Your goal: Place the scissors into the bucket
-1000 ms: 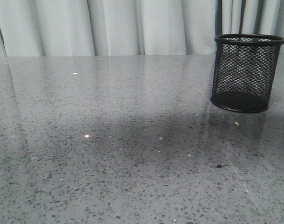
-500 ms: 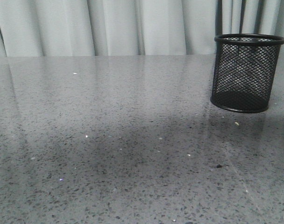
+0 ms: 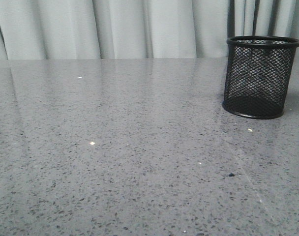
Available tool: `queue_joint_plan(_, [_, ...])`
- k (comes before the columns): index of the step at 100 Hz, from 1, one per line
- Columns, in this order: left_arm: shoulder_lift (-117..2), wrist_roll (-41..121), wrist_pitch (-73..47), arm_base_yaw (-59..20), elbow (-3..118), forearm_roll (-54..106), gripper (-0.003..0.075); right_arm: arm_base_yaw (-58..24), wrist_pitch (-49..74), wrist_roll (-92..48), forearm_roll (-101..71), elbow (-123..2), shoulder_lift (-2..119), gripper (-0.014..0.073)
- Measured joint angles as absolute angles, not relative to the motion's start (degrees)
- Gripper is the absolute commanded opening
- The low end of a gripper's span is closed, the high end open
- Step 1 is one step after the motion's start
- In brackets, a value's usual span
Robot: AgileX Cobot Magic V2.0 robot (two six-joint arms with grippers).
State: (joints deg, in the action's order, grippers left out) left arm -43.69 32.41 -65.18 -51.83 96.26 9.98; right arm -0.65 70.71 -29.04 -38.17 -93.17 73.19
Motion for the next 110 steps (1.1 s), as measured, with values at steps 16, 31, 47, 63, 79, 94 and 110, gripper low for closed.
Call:
queue_joint_plan(16, [-38.9,21.8,-72.4,-51.8,94.5,4.6,-0.002,-0.6,71.9,-23.4,-26.6,-97.3,77.1,-0.0064])
queue_joint_plan(31, [-34.3,17.4,-73.7,-51.8,89.2,4.0,-0.002,-0.6,72.4,-20.6,-22.2,-97.6,78.8,-0.0064])
queue_joint_plan(47, [-28.8,15.2,-74.0,-51.8,82.7,4.0,-0.002,-0.6,72.5,-19.7,-21.0,-96.9,79.4,-0.0064])
queue_joint_plan(63, [-24.8,14.8,-74.1,-51.8,78.1,4.0,-0.002,-0.6,72.5,-19.5,-21.0,-94.8,79.4,-0.0064])
queue_joint_plan(79, [-23.1,14.7,-74.2,-51.8,76.5,3.9,-0.002,-1.9,72.5,-19.5,-21.0,-93.1,79.0,-0.0064])
queue_joint_plan(94, [-23.0,14.7,-74.2,-51.9,76.4,3.5,-0.002,-4.1,72.5,-19.4,-21.0,-92.3,78.6,-0.0064])
queue_joint_plan(110, [-23.0,14.7,-74.2,-51.9,76.2,2.4,-0.002,-4.9,72.5,-19.4,-20.3,-92.3,80.2,-0.0064])
